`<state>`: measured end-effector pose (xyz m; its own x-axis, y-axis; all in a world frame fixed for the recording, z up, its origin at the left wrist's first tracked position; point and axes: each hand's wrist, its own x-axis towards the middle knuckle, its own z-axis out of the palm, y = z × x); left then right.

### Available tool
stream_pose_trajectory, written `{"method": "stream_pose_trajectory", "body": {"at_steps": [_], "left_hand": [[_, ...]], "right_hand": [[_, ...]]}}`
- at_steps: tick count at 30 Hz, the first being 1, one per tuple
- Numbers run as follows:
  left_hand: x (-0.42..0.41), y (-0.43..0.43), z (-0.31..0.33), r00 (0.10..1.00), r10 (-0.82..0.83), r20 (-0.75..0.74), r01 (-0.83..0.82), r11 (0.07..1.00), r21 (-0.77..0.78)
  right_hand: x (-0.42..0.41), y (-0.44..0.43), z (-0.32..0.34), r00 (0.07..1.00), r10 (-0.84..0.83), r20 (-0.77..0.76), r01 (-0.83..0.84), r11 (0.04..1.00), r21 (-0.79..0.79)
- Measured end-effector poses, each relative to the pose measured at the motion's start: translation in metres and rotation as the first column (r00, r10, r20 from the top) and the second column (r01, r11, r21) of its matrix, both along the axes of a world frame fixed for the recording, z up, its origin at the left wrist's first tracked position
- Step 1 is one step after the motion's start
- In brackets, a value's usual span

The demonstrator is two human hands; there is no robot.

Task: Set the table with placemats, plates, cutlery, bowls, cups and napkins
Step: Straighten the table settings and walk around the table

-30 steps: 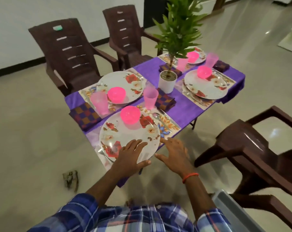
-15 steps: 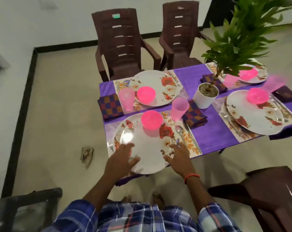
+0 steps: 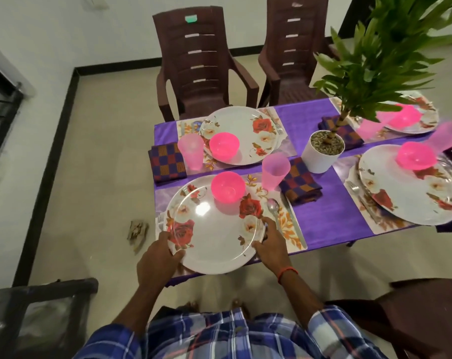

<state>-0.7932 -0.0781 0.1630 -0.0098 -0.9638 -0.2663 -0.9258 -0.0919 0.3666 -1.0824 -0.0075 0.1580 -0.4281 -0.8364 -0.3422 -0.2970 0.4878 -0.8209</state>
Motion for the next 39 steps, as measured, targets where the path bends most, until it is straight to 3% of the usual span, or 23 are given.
{"method": "stream_pose_trajectory", "body": {"at_steps": [7, 13, 15, 23, 32, 39], "left_hand": [[-0.001, -0.003, -0.005, 1.0, -0.003, -0.018, 0.003, 1.0, -0.001], [0.024, -0.007, -0.001, 0.959, 0.26, -0.115, -0.272, 0.956, -0.11], [0.028, -0.008, -0.003, 0.951, 0.271, -0.148, -0.286, 0.954, -0.089], [0.023, -0.005, -0.019, 0.926, 0.307, -0.22, -0.318, 0.948, -0.015], [0.02, -0.008, -0.022, 0.945, 0.309, -0.112, -0.315, 0.948, -0.045], [0.022, -0.007, -0.027, 0.949, 0.3, -0.094, -0.305, 0.951, -0.042]], "right_hand": [[-0.012, -0.006, -0.001, 1.0, 0.026, 0.018, -0.025, 1.0, -0.019], [-0.068, 0.012, -0.012, 0.918, -0.079, -0.389, 0.075, 0.997, -0.028], [-0.087, 0.016, -0.018, 0.88, -0.098, -0.465, 0.103, 0.995, -0.015], [-0.118, 0.006, -0.035, 0.89, -0.075, -0.45, 0.115, 0.991, 0.062], [-0.11, -0.003, -0.037, 0.817, 0.069, -0.573, -0.007, 0.994, 0.11], [-0.112, -0.011, -0.048, 0.836, 0.037, -0.547, 0.01, 0.997, 0.082]]}}
